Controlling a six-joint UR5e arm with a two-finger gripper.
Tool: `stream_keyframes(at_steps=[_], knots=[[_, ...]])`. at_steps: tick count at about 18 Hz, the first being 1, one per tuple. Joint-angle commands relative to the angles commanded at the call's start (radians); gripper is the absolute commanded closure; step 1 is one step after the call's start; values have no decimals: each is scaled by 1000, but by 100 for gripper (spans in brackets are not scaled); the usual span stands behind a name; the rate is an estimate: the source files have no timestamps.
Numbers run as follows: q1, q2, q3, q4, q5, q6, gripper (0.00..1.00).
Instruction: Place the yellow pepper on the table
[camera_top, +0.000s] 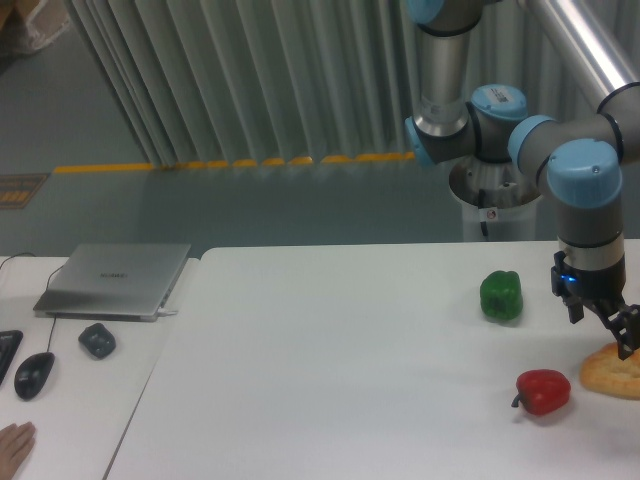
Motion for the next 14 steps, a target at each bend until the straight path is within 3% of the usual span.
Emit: stream_keyframes(at_steps=[6,14], knots=[[38,-12,23,6,2,-12,0],[107,-26,51,60,-31,0,0]])
